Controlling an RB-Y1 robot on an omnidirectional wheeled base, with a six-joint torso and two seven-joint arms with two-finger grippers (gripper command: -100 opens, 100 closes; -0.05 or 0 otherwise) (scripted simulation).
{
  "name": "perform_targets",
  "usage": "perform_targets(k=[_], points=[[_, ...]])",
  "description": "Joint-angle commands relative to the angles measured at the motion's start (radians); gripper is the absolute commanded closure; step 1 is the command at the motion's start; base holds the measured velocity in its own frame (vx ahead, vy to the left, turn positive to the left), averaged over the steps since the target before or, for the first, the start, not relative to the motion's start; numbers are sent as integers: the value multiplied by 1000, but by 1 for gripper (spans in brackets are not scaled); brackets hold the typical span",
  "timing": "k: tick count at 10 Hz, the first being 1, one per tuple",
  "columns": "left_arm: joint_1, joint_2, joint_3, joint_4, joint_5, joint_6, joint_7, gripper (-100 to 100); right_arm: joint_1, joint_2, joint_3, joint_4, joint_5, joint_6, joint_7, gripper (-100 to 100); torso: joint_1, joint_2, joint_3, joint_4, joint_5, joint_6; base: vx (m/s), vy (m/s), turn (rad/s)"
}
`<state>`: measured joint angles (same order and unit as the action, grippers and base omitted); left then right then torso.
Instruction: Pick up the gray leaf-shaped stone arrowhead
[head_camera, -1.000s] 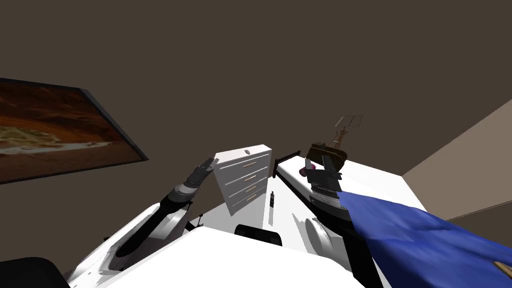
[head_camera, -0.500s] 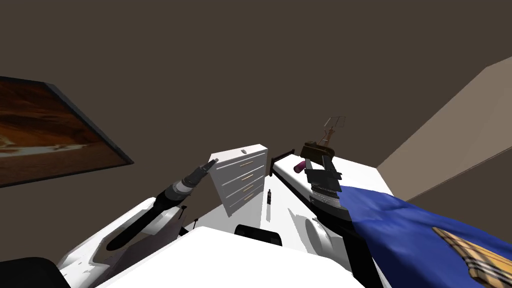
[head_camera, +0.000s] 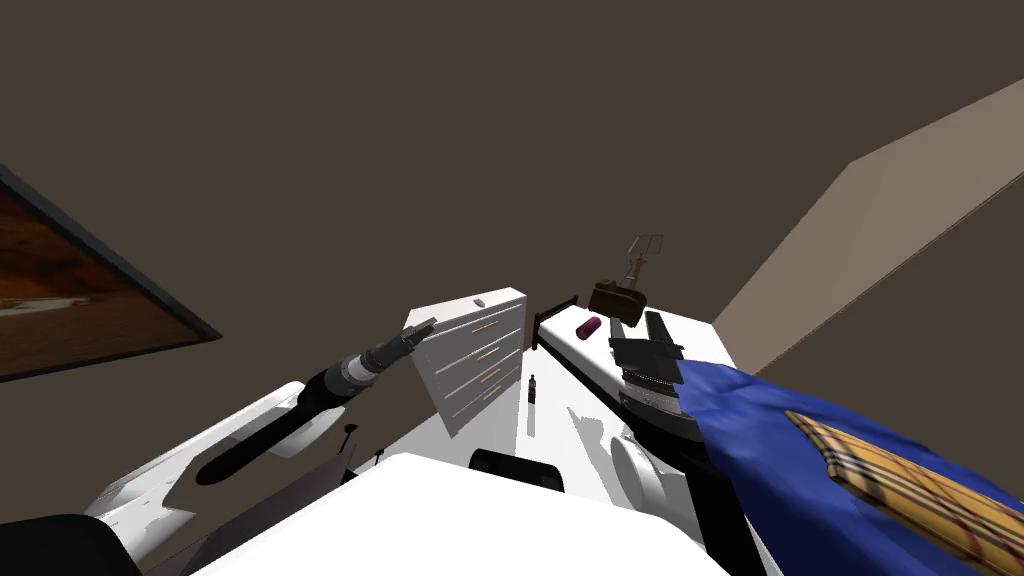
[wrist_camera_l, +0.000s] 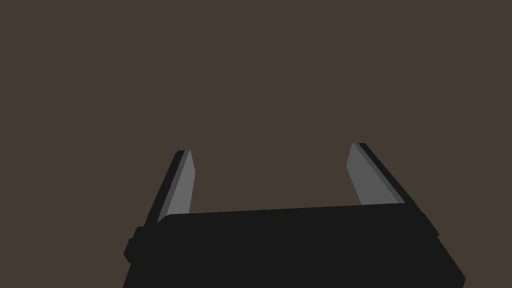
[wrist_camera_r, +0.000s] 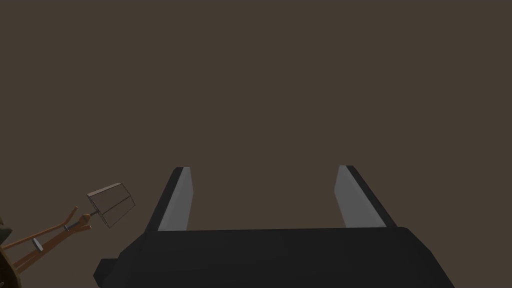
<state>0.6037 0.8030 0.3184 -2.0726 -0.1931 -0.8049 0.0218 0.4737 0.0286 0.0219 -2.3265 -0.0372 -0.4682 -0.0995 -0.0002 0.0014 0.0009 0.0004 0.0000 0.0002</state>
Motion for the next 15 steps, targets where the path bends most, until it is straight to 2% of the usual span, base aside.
perform_targets(k=[1,2,4,5,6,7,9,10,11,12,14,15], points=[[2,50,12,14,-15,-15,-8,-100,0,0,0,0,0,0,0,0,0,0,0,0,0,0,-33,-20,-148],[5,81,35,43,-49,-41,-25,-100,0,0,0,0,0,0,0,0,0,0,0,0,0,-1,-43,-29,-220],[5,127,35,43,-49,-41,-25,-100,0,0,0,0,0,0,0,0,0,0,0,0,0,-1,-24,-18,-57],[9,164,57,72,-83,-68,-42,-100,0,0,0,0,0,0,0,0,1,-1,0,0,0,-1,-16,-28,-283],[9,194,57,72,-83,-68,-42,-100,0,0,0,0,0,0,0,0,0,-1,-1,0,0,0,-19,-21,-117],[12,225,77,103,-119,-96,-62,-100,0,0,0,0,0,0,0,0,0,-1,0,0,0,-1,-22,-33,-144],[12,272,77,103,-119,-96,-62,-100,0,0,0,0,0,0,0,0,0,-1,0,0,0,-1,-14,-18,-73],[15,309,95,135,-155,-123,-82,-100,0,0,0,0,0,0,0,0,1,-1,-1,0,0,-1,-9,-28,-197],[15,341,95,135,-155,-123,-82,-100,0,0,0,0,0,0,0,0,0,-1,-1,0,0,0,-9,-21,-134],[18,372,112,167,-192,-150,-104,-100,0,0,0,0,0,0,0,0,0,-1,-1,0,0,-1,-2,-27,-197],[18,416,112,167,-192,-150,-104,-100,0,0,0,0,0,0,0,0,0,-2,-1,0,0,-1,1,-15,-56],[21,453,126,201,-229,-177,-128,-100,0,0,0,0,0,0,0,0,1,-2,-1,0,0,-2,7,-22,-217]])
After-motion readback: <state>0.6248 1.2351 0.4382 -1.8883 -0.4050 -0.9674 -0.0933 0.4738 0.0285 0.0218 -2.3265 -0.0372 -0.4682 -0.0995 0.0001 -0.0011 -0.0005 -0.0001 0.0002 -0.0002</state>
